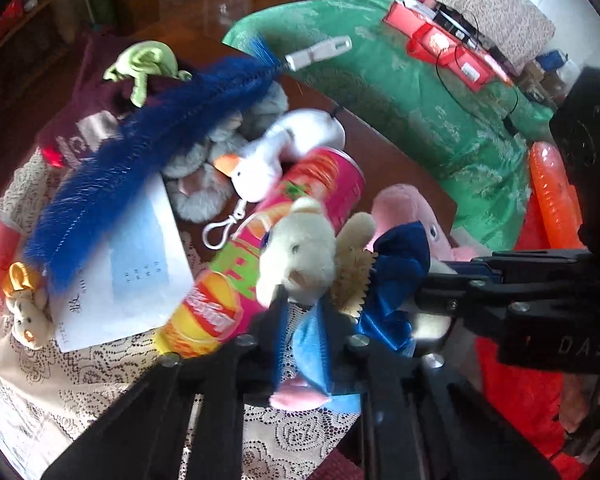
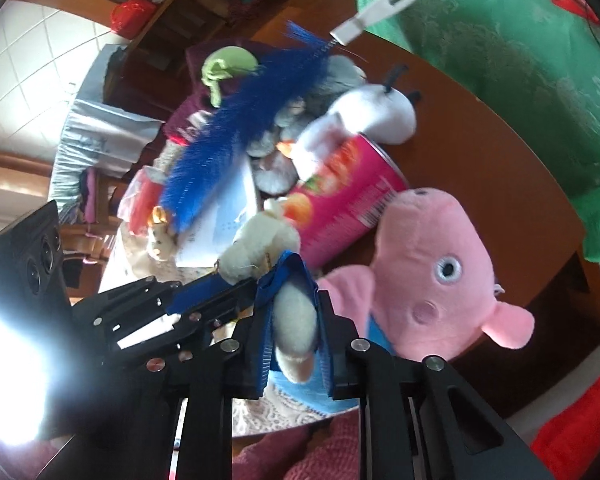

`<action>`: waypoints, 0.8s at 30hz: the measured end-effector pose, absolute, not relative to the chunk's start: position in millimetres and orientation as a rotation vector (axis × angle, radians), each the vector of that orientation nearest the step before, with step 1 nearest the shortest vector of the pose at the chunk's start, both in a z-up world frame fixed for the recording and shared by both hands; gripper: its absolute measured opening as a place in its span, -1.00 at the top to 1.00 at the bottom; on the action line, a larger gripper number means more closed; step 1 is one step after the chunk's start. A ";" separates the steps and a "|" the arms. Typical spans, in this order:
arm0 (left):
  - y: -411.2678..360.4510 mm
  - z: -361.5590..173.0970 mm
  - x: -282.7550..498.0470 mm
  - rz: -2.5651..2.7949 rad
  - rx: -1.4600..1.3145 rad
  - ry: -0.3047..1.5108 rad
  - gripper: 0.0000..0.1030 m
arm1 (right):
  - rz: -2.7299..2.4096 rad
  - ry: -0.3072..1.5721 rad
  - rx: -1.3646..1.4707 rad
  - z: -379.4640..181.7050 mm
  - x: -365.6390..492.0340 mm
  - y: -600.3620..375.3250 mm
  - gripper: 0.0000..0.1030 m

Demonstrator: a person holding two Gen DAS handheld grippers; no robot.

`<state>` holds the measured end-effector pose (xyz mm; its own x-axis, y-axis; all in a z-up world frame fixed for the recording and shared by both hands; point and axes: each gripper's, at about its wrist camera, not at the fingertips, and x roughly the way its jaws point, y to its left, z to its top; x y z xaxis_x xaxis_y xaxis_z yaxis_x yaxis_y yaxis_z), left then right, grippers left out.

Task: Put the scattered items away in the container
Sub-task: 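Reach the right tool to the white teddy bear in blue dress and close on it, then lift the bear with the right tool and carry it over the blue bin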

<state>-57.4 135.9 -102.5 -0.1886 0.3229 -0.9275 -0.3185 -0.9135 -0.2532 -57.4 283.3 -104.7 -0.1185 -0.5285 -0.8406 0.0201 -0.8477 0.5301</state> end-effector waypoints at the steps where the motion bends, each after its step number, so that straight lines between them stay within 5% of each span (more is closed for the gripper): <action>1: 132.0 -97.5 -57.0 2.156 -1.669 -0.014 0.88 | -2.021 -0.550 1.777 -100.2 -57.0 279.8 0.62; 24: -44.8 -42.6 2.6 2.481 -1.708 -0.273 0.88 | -1.814 -0.258 1.626 -49.8 -41.2 102.2 0.62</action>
<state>2.6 -44.8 -42.6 -0.3575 0.1977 -0.9128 0.0057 -0.9769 -0.2138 -41.2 102.2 -49.8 0.0094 -0.5959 -0.8030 0.3486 -0.7507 0.5612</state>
